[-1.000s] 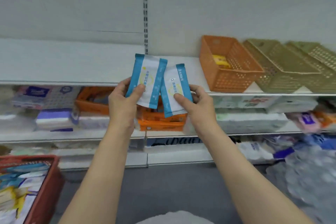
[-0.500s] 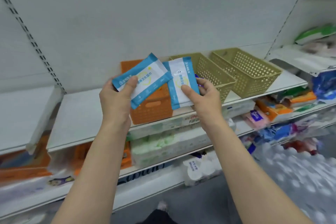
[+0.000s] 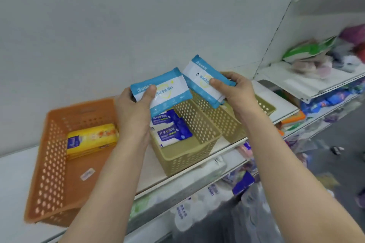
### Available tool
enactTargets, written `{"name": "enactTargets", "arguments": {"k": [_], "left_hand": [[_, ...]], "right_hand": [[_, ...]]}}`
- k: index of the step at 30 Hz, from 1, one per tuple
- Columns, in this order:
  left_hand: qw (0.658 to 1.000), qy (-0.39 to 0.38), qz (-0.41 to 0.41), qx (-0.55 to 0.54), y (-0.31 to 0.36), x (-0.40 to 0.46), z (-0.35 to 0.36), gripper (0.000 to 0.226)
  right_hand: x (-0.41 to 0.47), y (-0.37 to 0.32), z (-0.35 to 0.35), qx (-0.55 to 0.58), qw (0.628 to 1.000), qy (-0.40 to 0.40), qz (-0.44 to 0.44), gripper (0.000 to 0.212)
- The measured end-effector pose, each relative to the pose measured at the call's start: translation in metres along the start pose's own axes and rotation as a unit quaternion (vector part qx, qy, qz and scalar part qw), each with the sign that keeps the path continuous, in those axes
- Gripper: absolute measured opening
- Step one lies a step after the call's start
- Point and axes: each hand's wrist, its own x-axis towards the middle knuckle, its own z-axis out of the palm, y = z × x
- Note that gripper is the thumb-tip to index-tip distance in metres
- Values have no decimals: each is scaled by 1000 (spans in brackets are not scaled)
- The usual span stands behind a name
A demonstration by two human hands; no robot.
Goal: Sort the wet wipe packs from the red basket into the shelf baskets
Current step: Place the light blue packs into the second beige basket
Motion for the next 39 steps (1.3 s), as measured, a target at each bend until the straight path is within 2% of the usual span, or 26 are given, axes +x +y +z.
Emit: {"name": "enactTargets", "arguments": {"k": [3, 7, 11, 13, 15, 16, 18, 25, 26, 27, 28, 30, 31, 32, 33, 35, 37, 39], "left_hand": [[1000, 2, -23, -4, -18, 6, 25, 19], [998, 34, -44, 3, -37, 6, 56, 14], [997, 74, -37, 10, -47, 3, 97, 10], [996, 88, -30, 13, -51, 4, 117, 12], [995, 100, -29, 10, -56, 5, 135, 12], [994, 106, -29, 11, -60, 6, 143, 13], [992, 121, -32, 13, -68, 5, 154, 14], [988, 149, -41, 22, -82, 6, 177, 8], [988, 149, -42, 28, -84, 7, 179, 8], [987, 149, -44, 35, -86, 8, 182, 9], [987, 149, -47, 44, -88, 10, 185, 12], [986, 141, -56, 68, -92, 12, 192, 18], [987, 130, -61, 77, -94, 13, 196, 18], [988, 116, -68, 82, -95, 14, 200, 17], [988, 101, -76, 86, -97, 15, 204, 16], [988, 82, -92, 92, -101, 16, 210, 16], [987, 75, -102, 95, -105, 18, 213, 19], [987, 61, -110, 96, -108, 17, 214, 18]], "right_hand": [[42, 4, -27, -32, 999, -8, 17, 31], [92, 14, -59, -56, 996, -60, 39, 28], [148, 34, -94, -189, 972, -129, 51, 30], [172, 45, -105, -324, 925, -191, 60, 33], [189, 57, -106, -470, 838, -274, 39, 38], [193, 62, -103, -514, 797, -317, 27, 37], [197, 74, -94, -556, 739, -379, 20, 35], [199, 116, -83, -676, 622, -388, -78, 44], [200, 118, -84, -677, 620, -386, -86, 44], [203, 117, -86, -662, 639, -380, -95, 43], [210, 112, -87, -626, 684, -361, -100, 40], [220, 95, -91, -495, 815, -286, -96, 34], [223, 85, -92, -412, 869, -263, -78, 32], [225, 75, -93, -333, 901, -274, -49, 30], [225, 66, -93, -271, 908, -318, -19, 28], [221, 54, -97, -189, 891, -410, 47, 26], [221, 46, -103, -119, 883, -440, 114, 30], [225, 44, -111, -88, 876, -453, 140, 33]]}}
